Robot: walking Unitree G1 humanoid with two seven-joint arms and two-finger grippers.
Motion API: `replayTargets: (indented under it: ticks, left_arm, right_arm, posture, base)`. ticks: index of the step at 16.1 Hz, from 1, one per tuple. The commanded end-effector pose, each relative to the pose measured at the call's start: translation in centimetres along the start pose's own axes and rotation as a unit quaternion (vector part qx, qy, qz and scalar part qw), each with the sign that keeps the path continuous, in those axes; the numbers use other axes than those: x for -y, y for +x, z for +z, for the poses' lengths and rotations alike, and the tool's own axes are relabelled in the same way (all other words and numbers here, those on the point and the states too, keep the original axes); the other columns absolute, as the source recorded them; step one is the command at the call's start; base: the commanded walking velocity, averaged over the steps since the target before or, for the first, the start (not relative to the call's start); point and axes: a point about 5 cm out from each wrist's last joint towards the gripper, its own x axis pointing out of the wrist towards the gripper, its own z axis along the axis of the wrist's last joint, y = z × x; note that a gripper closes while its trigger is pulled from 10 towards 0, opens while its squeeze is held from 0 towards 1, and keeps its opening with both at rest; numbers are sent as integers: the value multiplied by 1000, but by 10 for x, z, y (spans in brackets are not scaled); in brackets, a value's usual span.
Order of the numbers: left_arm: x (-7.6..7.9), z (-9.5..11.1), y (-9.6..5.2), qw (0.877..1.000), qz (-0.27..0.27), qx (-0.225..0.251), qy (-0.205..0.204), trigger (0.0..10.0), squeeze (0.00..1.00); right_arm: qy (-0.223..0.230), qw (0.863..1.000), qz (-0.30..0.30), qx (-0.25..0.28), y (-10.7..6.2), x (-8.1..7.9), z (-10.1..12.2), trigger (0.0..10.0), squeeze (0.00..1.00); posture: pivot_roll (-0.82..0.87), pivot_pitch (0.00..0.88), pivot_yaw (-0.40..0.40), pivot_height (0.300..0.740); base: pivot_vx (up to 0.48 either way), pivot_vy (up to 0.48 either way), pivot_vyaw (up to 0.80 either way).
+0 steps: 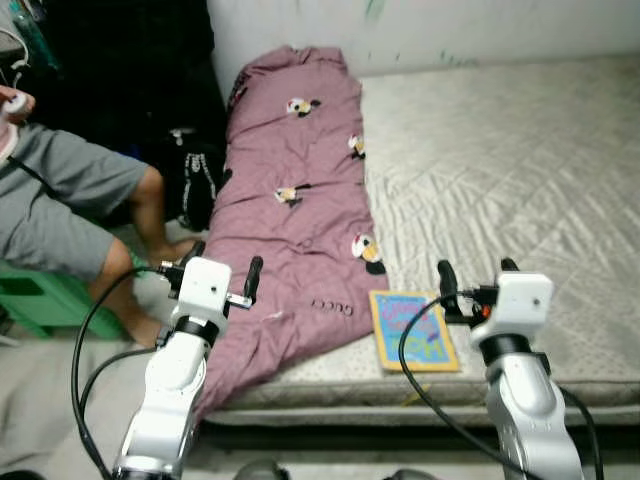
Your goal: Clean up the room
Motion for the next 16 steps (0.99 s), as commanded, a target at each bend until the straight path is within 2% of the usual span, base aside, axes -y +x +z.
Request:
replayTargets:
  ticks: [1,4,8,10,12,16]
  left_arm:
    - [-7,-2,-8,999,33,-8,2,10000,0]
    - [-12,-6,-22,997,74,-17,1,10000,0]
    - [-21,-5,-31,994,103,-20,7,10000,0]
    - [-21,-8,-35,995,91,-32,6,10000,0]
    - [-16,-7,-32,997,66,-32,6,10000,0]
    - [-14,-4,-23,999,44,-25,7,10000,0]
  right_arm:
    - [4,1000,30,0,10,-6,2,10000,0]
    - [1,997,72,-1,21,-15,4,10000,0]
    - [4,995,96,-6,23,-22,3,10000,0]
    - [6,996,86,-14,15,-17,1,10000,0]
    - [6,997,70,-21,8,-11,-4,10000,0]
    - [8,998,60,-15,8,-11,-1,10000,0]
  posture:
    - [46,0,-12,740]
    - [87,0,-81,740]
    - [91,3,-90,740]
    - [59,14,-53,740]
    - [46,16,-34,740]
    - [21,16,-10,740]
  base:
    - [0,0,0]
    - [0,0,0]
    - [0,0,0]
    - [0,0,0]
    - [0,0,-288]
    - [0,0,0]
